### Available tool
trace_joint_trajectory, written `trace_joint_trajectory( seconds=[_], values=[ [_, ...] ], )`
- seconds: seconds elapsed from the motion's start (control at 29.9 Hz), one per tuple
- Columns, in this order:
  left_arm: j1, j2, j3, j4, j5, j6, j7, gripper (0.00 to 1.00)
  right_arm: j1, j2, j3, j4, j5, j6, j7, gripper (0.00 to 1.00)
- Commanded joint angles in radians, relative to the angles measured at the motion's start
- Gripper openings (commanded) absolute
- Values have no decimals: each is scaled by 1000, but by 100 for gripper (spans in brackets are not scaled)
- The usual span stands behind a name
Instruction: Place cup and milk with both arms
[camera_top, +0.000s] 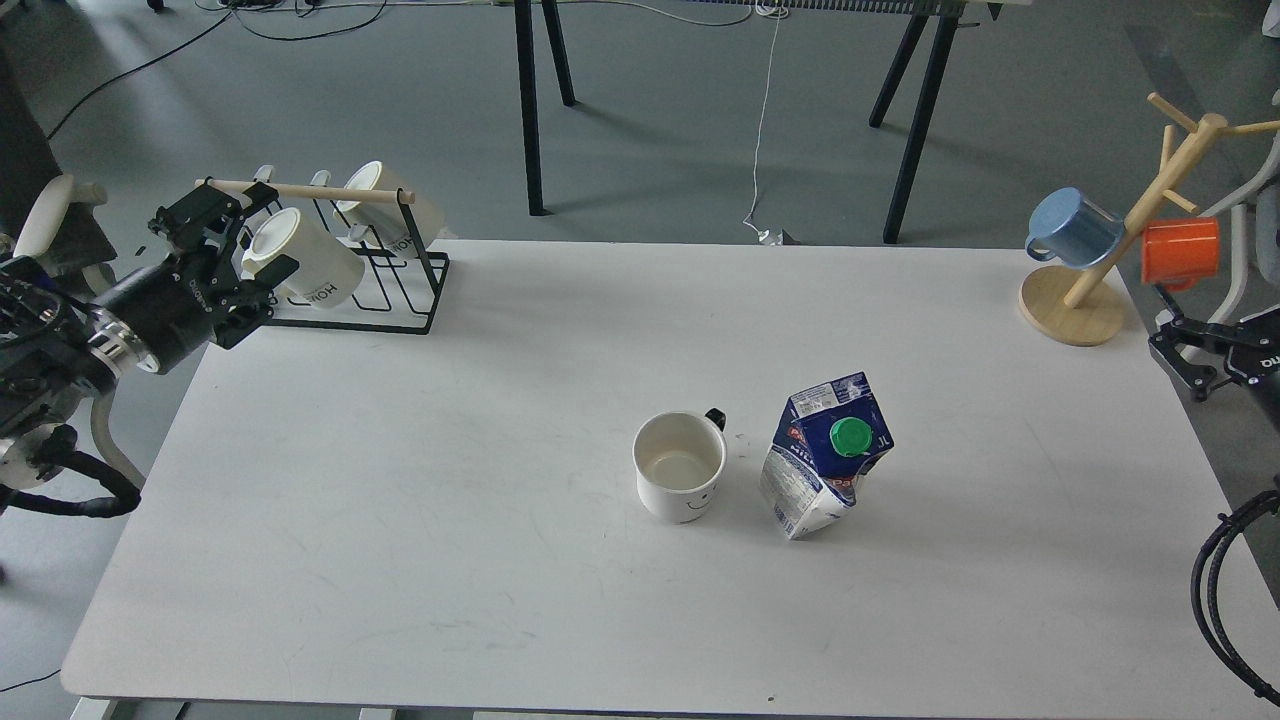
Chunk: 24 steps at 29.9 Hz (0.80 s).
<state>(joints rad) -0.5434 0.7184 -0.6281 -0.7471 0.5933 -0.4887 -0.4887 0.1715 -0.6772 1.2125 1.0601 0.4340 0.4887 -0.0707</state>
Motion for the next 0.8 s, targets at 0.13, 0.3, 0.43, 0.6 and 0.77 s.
trace_joint_trajectory(
  seconds=[0.13,0.3,0.43,0.6,0.77],
  values=[
    [0,-2,-2,2,-3,0,0,92,0,11,1,-20,0,0,0,99],
    [0,0,-2,6,-9,0,0,92,2,27,2,-20,0,0,0,99],
    [0,-2,-2,9,-13,0,0,92,2,27,10,-20,2,0,0,99],
    [-1,-5,-2,9,-13,0,0,92,0,28,15,-20,2,0,0,99],
    [-4,-4,-1,9,-13,0,0,92,0,28,19,-20,2,0,2,99]
  ],
)
